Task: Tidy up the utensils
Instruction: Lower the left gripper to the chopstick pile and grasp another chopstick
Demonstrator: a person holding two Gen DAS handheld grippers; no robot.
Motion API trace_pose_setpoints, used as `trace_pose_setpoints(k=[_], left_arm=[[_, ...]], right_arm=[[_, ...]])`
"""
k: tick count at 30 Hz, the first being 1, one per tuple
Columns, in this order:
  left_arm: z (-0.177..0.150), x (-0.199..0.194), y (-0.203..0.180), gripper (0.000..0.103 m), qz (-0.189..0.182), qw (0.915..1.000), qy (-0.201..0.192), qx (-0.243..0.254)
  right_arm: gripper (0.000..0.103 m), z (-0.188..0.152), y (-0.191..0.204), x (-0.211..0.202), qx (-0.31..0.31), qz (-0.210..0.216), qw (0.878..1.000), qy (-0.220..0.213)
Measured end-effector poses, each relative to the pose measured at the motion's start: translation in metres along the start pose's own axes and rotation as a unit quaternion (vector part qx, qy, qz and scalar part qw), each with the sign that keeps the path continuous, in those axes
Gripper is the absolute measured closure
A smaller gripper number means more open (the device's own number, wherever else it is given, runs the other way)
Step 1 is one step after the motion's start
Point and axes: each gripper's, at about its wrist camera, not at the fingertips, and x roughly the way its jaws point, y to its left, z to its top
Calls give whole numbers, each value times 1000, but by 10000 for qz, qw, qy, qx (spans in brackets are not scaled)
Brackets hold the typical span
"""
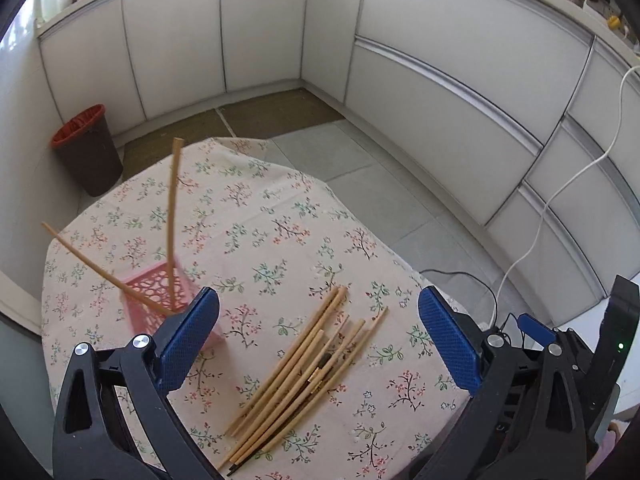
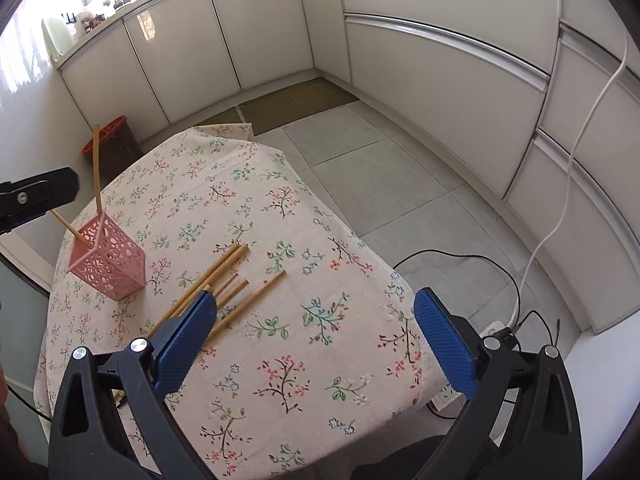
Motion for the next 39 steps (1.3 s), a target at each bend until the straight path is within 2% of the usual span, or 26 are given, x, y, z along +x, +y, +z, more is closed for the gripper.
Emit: trace_pose_setpoints(k=[4, 8, 11, 13, 15, 19, 22, 30, 35, 36, 38, 39], left_arm=[[3, 56, -14, 7, 3, 9975, 680, 171], [7, 112, -11, 10, 283, 9921, 1211, 181], [6, 141, -4, 30, 395, 9867, 1564, 191], [4, 158, 1, 54, 352, 9819, 1856, 126], [0, 171, 5, 60, 427, 9785, 2013, 159], [-1, 181, 5, 73, 444, 9771, 2071, 216], [1, 186, 4, 78, 377, 9770, 2081, 277], [4, 192, 7, 79, 178, 9765, 2139, 212], [-4, 195, 4, 79, 276, 9745, 2190, 415], [-4, 195, 3, 80, 270, 9748, 2176, 413], [-5, 195, 4, 91, 215, 9769, 2084, 427], [-5, 195, 2, 92, 199, 9779, 2039, 420]], right_arm=[[7, -18, -10, 15, 159, -84, 9995, 246], [7, -30, -14, 29, 160, -92, 9988, 459], [7, -33, -18, 35, 173, -68, 9983, 561], [7, -32, -19, 40, 206, -49, 9978, 628], [7, -32, -22, 44, 236, -30, 9974, 681], [7, -30, -26, 49, 307, -33, 9968, 731], [7, -28, -29, 53, 355, -36, 9964, 775], [7, -24, -31, 56, 407, -76, 9956, 843], [7, -25, -34, 60, 483, -115, 9943, 939], [7, -25, -35, 61, 510, -127, 9939, 966], [7, -24, -35, 63, 559, -159, 9929, 1034], [7, -23, -35, 65, 580, -190, 9924, 1068]])
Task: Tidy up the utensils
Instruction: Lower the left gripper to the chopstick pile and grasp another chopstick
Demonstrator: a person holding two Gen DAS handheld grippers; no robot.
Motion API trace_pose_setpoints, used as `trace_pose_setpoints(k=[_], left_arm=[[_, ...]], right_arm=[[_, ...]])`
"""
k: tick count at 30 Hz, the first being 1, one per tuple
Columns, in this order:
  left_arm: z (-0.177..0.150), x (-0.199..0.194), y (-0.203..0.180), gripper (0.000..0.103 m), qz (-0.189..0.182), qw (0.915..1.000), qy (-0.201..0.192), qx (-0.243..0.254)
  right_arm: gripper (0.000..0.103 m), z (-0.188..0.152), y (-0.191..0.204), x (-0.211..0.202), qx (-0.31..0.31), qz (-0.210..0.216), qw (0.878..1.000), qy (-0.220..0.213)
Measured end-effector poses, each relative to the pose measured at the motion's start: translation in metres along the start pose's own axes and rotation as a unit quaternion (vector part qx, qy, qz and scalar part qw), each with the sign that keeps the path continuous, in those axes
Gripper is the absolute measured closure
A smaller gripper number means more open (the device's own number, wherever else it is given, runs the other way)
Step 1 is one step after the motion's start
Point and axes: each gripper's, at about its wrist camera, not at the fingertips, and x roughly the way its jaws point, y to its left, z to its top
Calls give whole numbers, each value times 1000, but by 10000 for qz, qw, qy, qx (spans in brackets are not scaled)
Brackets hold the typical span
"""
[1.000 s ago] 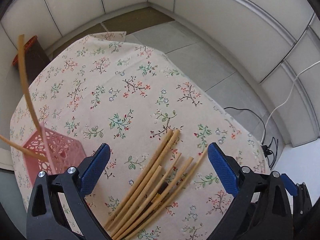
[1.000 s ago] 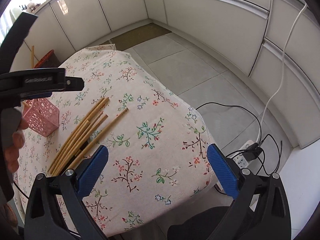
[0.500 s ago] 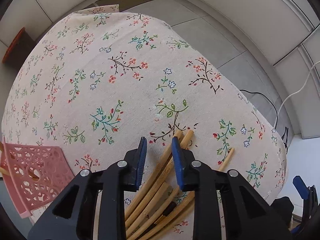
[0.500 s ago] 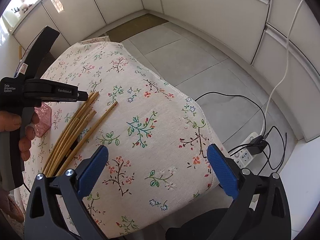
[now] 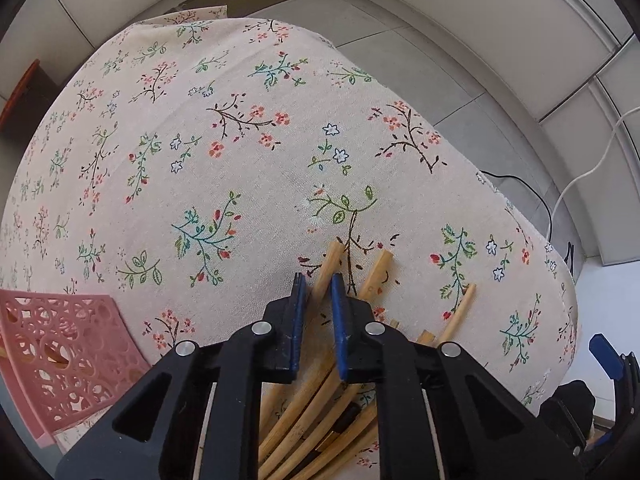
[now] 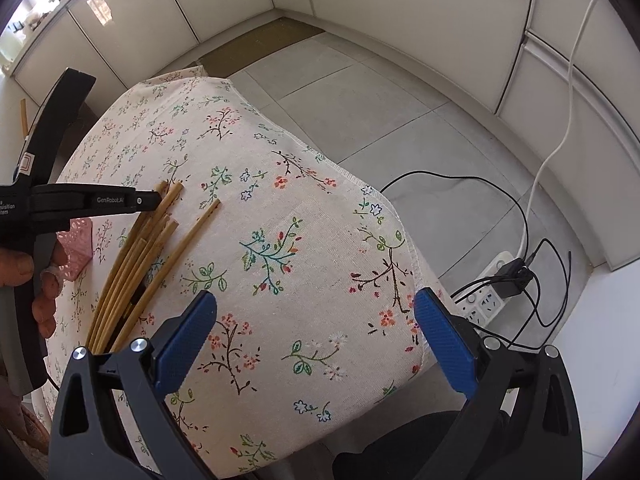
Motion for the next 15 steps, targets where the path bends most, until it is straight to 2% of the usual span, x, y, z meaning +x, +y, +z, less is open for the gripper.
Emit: trace_pose_setpoints(k=[4, 9, 12, 15], left_arm=[[-7, -14, -3, 97, 125, 9993, -310, 138], [-34, -77, -5, 97, 289, 9941, -965, 393], [-64, -118, 3, 97, 298, 9899, -1314, 435], [-92, -154, 15, 97, 272, 9850, -1666, 362]], right_arm=[[7, 17, 7, 3, 240, -26, 9997, -17], [8, 45, 20, 15, 850, 141, 9962, 109], [18, 55, 37, 28, 1096, 187, 9930, 392], [36, 57, 62, 38, 1036, -150, 9935, 440]])
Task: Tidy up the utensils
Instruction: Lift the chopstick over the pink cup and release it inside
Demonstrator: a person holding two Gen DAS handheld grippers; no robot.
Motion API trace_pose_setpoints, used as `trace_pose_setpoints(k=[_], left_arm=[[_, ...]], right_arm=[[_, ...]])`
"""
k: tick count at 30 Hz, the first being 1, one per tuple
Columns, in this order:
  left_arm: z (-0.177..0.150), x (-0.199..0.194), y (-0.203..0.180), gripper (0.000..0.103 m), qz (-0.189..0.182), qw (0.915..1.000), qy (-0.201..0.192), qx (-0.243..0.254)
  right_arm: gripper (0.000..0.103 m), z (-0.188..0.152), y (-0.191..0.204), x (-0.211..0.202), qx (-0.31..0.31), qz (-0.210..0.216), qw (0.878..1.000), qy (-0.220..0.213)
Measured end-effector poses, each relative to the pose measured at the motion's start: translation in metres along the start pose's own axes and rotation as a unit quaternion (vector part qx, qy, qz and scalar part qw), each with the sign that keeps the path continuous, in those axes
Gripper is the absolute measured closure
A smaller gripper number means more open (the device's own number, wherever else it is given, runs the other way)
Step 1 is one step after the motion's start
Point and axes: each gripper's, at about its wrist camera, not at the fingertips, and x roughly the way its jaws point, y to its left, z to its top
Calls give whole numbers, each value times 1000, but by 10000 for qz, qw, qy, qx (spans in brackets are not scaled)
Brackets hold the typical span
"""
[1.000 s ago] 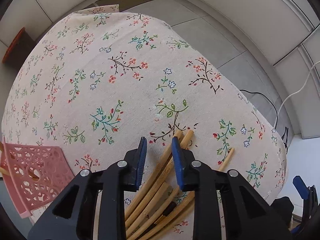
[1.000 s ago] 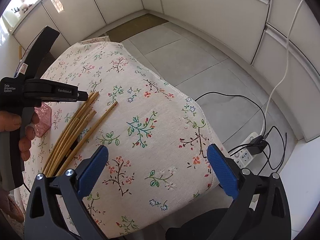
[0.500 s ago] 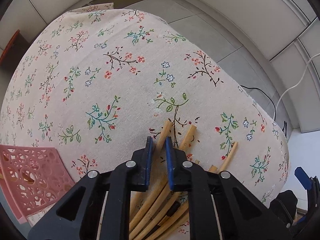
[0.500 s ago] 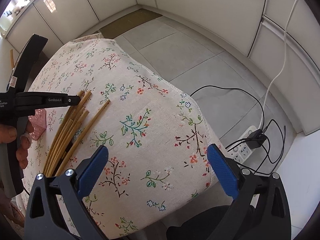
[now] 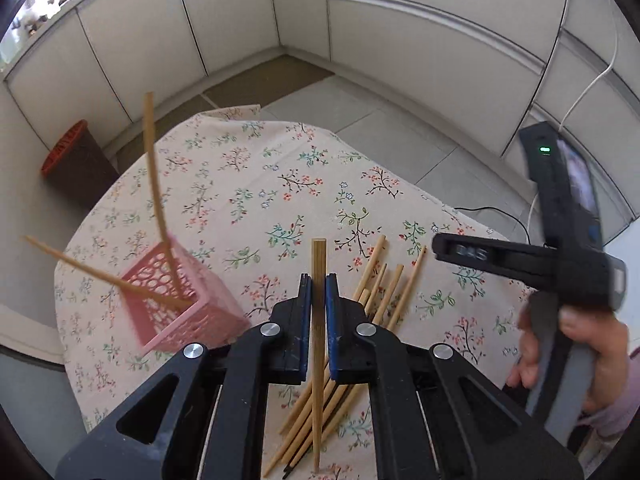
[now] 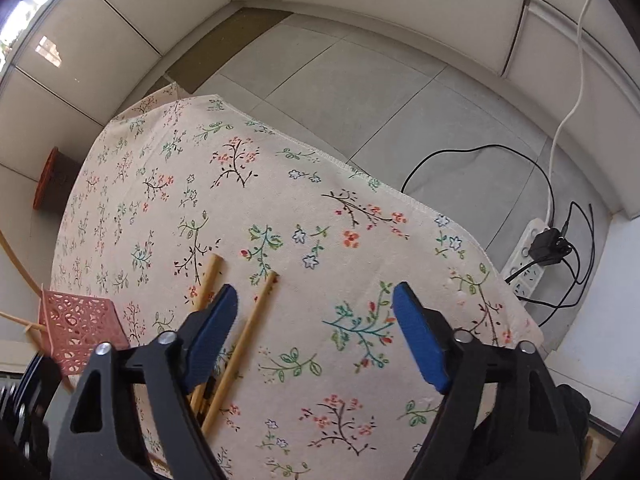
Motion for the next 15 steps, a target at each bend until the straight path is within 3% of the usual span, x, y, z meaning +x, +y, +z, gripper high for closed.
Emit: trace_pose_setpoints(k=[4, 5, 10, 11, 12, 15], left_arm=[[-17, -47, 11, 97, 4, 9987, -495, -104], [-20, -57, 12, 97, -13, 9982, -594, -114], [-24, -85, 14, 97, -121, 9953, -942, -165], [-26, -89, 16, 97, -142, 9948, -993, -192], [-25, -92, 18, 97, -147, 9943, -1033, -225], [-30, -104, 23, 97, -183, 9928, -1134, -327]], right_arm=[[63, -6, 22, 19, -12, -453, 9988, 210], [65, -8, 25, 25, 31, -508, 9981, 332], [69, -23, 43, 24, -50, -842, 9964, 17], [75, -24, 46, 24, -87, -831, 9965, -49], [90, -25, 48, 24, -131, -821, 9965, -102], [97, -27, 43, 20, -42, -530, 9984, -186]])
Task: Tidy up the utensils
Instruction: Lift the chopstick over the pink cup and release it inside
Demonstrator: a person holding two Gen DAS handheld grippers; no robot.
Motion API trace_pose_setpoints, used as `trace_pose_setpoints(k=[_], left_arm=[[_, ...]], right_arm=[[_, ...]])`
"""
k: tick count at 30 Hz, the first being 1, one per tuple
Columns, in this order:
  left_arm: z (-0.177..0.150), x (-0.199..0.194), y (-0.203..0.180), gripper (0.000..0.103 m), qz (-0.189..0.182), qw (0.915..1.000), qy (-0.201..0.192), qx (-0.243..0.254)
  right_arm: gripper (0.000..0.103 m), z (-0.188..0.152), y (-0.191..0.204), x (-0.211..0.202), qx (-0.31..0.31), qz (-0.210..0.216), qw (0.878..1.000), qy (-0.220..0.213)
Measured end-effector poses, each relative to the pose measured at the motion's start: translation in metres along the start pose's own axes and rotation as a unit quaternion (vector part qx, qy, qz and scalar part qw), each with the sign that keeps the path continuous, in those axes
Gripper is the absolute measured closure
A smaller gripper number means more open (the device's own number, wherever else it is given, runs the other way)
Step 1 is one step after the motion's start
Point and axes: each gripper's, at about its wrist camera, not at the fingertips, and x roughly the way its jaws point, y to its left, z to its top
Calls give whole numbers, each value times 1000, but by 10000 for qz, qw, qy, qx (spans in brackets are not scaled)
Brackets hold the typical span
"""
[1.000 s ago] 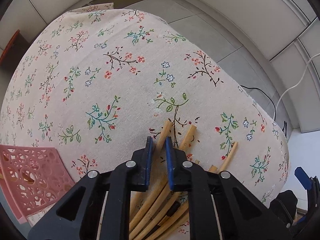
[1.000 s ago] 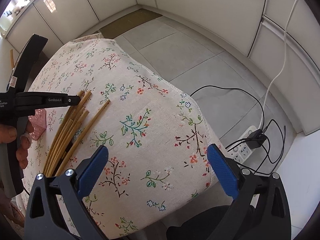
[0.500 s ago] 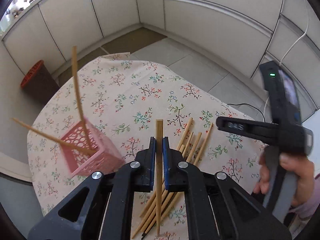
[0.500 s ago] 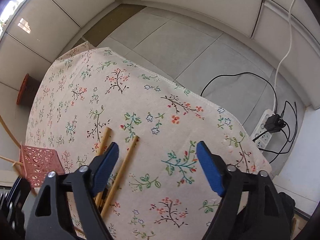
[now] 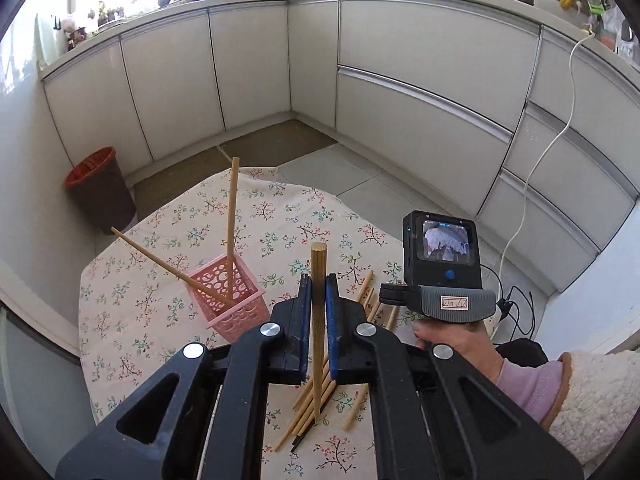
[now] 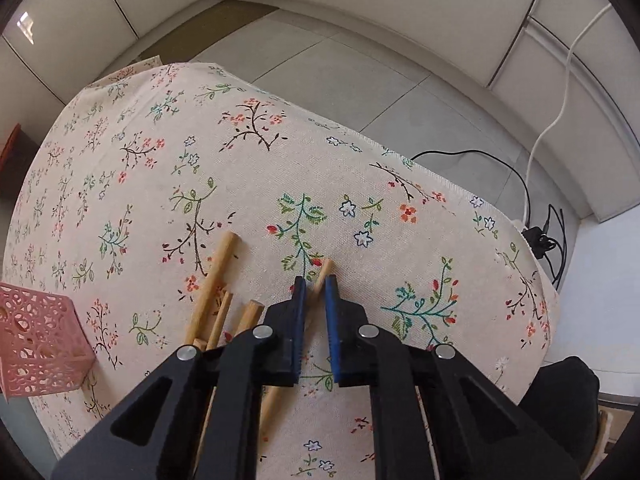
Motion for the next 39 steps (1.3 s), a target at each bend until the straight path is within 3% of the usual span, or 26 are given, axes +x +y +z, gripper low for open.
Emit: trace_pose_setpoints(k=[6, 12, 26, 30, 39], left_arm=[[-3, -18, 2, 97, -15, 9998, -155, -139], [-9, -22, 4, 97, 28, 9990, -156, -417], [-3, -49, 19, 97, 160, 9937, -453, -1011], [13, -72, 31, 97, 311, 9882, -842, -1242], [60, -105, 60, 97, 907, 9661, -1730, -1689]], right_arm=[[98, -2, -14, -45, -206, 563, 9960, -666], [98, -21, -17, -122, -994, 1187, 9793, -1301], [98, -52, -16, -244, -1863, 2172, 9403, -1844], [98, -40, -3, -280, -1930, 2477, 9276, -2023], [98, -12, 46, -348, -2151, 2948, 8936, -2614]])
